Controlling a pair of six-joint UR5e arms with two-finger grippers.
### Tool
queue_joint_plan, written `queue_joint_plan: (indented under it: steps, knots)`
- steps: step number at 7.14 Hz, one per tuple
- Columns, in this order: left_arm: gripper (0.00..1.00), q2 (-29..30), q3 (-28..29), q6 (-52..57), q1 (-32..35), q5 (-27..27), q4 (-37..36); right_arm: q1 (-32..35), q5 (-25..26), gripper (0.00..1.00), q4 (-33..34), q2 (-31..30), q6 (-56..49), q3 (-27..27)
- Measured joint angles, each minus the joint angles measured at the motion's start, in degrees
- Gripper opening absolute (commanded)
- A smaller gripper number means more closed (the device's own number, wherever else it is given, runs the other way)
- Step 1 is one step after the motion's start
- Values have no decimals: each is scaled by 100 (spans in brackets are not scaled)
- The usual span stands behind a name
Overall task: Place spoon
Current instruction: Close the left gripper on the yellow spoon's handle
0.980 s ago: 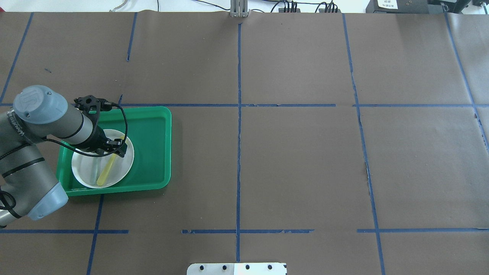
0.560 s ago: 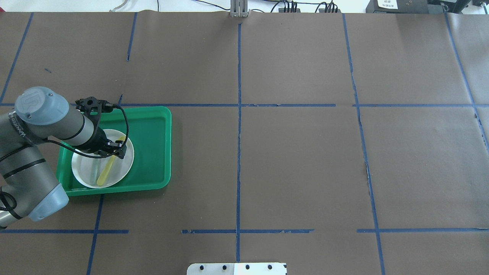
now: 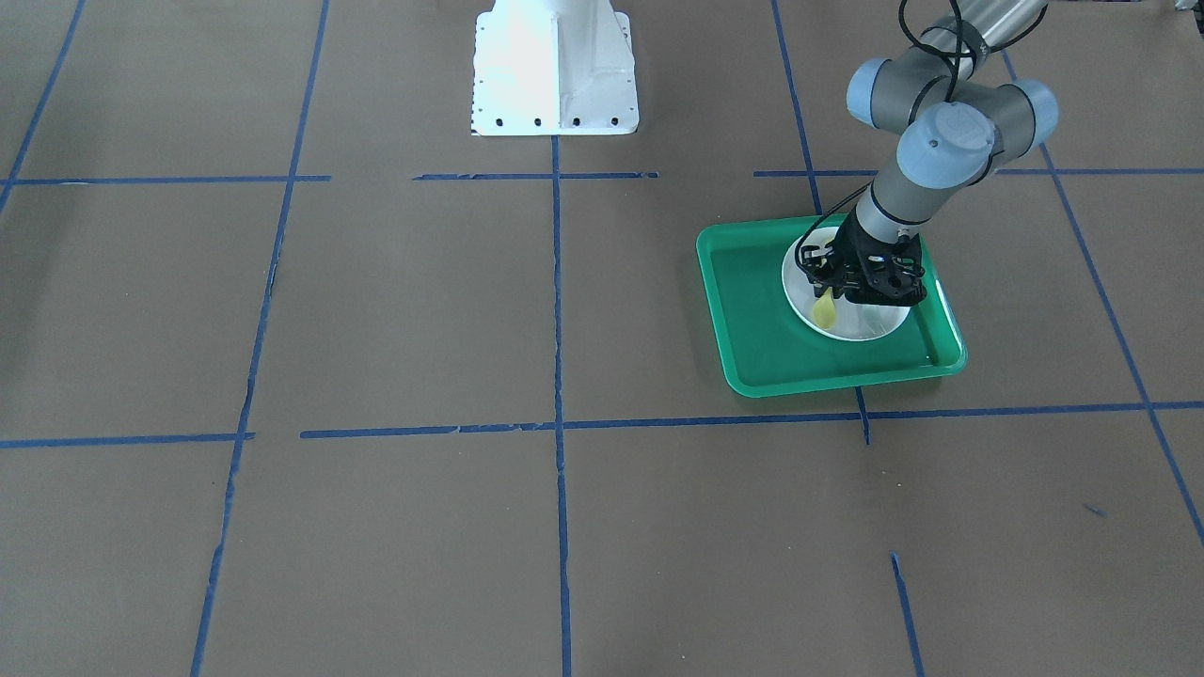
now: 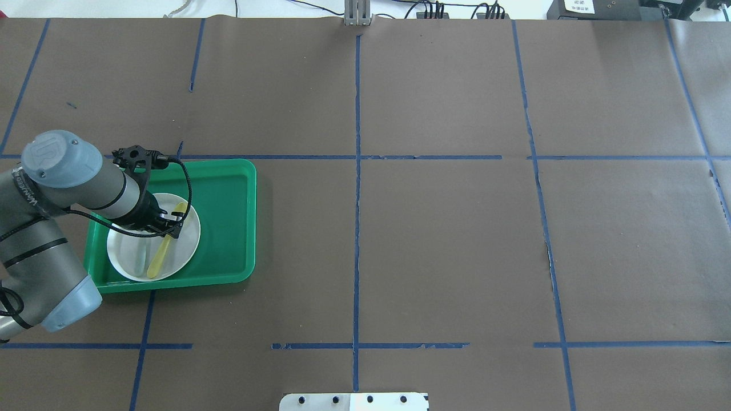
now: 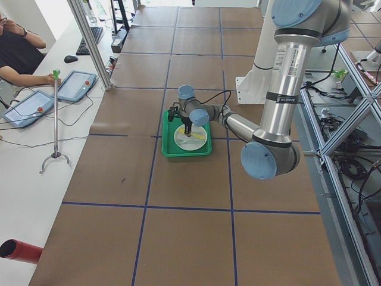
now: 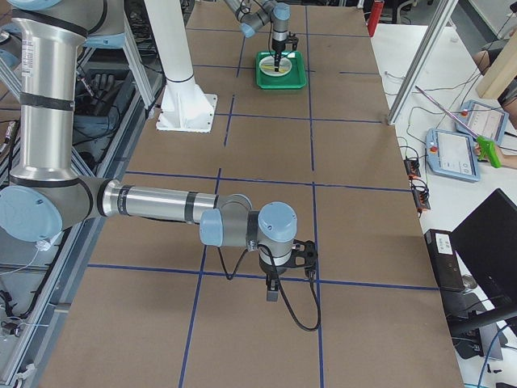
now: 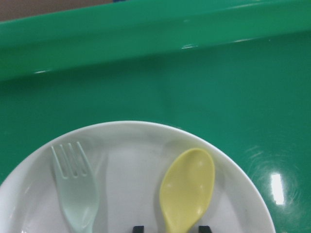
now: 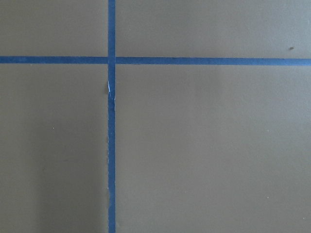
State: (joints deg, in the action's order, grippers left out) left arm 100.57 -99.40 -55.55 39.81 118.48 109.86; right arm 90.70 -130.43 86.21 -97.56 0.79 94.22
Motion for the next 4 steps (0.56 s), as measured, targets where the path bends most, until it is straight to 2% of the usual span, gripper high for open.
queue_joint_plan:
  steps: [4]
  knots:
    - [0,-95,-241,12,66,-24,-32,0,0,100,1,0,0,0]
